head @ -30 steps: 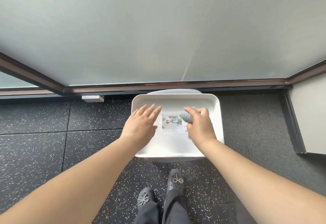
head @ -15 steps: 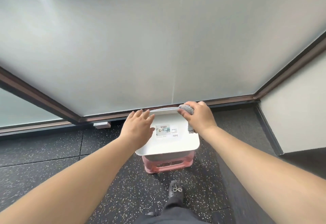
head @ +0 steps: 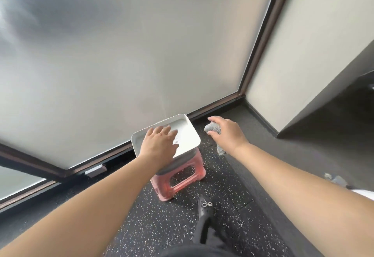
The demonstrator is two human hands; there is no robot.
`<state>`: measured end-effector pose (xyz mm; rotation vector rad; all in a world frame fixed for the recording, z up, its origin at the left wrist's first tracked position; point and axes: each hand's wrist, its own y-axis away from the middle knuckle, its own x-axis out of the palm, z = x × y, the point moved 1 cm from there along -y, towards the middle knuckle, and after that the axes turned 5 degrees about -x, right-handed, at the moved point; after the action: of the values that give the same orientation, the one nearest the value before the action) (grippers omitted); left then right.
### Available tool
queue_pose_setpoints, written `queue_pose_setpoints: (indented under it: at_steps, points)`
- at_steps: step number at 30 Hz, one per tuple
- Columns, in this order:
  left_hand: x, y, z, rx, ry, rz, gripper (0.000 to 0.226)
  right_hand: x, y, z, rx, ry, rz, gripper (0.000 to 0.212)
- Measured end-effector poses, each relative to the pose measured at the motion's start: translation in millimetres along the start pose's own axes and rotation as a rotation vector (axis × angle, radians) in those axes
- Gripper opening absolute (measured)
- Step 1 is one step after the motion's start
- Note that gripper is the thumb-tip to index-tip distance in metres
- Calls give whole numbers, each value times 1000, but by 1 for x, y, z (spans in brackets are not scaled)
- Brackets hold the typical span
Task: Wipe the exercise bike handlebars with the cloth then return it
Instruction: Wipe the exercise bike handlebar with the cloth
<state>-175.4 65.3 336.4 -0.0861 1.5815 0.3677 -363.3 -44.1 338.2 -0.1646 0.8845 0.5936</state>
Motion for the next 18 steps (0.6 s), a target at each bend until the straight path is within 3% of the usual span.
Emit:
queue_pose_setpoints:
  at_steps: [10,18]
  points:
    - [2,59,-107,252,8,4,55,-55,158,-76,294,6,-222,65]
    - [-9,90,-236,427,-24,-29,55,-124,272,-147,429,37,-402,45]
